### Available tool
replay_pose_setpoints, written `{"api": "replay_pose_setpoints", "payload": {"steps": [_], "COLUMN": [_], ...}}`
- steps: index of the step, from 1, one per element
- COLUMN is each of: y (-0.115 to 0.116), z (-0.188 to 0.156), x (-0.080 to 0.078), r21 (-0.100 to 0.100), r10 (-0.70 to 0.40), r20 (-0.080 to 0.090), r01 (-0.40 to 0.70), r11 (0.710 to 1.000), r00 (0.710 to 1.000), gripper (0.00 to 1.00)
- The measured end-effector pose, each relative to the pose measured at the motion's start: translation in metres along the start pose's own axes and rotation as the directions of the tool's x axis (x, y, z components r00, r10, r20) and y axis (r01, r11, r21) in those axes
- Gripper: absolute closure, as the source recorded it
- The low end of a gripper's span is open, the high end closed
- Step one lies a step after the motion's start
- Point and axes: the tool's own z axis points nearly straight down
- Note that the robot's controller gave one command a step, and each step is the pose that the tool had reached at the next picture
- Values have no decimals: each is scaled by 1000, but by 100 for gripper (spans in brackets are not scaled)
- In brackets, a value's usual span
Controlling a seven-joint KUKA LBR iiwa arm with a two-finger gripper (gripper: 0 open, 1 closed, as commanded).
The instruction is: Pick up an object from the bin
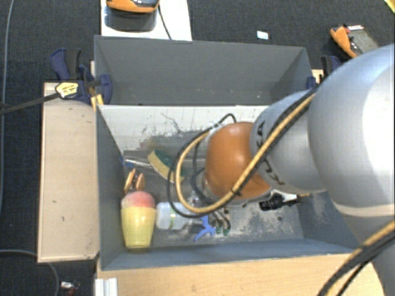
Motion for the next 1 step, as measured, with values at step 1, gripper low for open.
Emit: {"api": "replay_pose_setpoints", "payload": {"steps": [1], "y": [-1], "z": [-46], "x": [1], "r21": [2], "r10": [0], "r20": [-6], "r01": [0], "r11": [1000], "r00": [1000], "gripper": [100]}}
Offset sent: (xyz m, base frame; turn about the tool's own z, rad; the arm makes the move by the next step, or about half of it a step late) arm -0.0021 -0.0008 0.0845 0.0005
